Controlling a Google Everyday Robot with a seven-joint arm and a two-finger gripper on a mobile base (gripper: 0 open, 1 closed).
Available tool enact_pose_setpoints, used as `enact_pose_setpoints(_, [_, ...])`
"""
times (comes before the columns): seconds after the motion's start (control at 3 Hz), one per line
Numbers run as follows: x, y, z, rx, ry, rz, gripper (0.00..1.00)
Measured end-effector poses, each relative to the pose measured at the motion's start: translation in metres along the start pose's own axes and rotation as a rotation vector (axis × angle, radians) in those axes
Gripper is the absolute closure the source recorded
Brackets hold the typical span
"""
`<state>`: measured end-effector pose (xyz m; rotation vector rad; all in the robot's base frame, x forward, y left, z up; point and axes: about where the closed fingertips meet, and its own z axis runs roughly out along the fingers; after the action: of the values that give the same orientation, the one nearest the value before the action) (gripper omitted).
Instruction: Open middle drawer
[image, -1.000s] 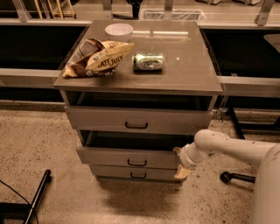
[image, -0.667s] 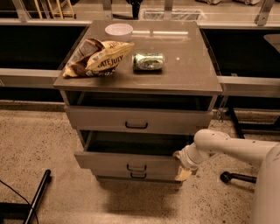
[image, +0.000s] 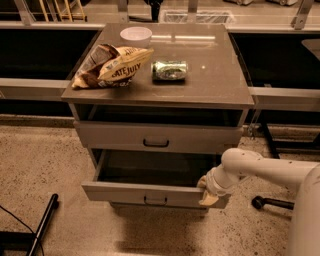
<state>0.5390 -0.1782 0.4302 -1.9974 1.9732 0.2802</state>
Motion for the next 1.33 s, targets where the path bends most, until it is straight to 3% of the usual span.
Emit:
enact_pose_setpoints(0.33, [0.0, 0.036, -0.002, -0.052, 0.036, 0.013, 0.51])
enact_pose_setpoints(1.0, [-0.001, 0.041, -0.004, -0.064, 0.044, 0.018, 0.51])
enact_pose_setpoints(1.33, [-0.008, 0.063, -0.009, -0.093, 0.047, 0.008, 0.51])
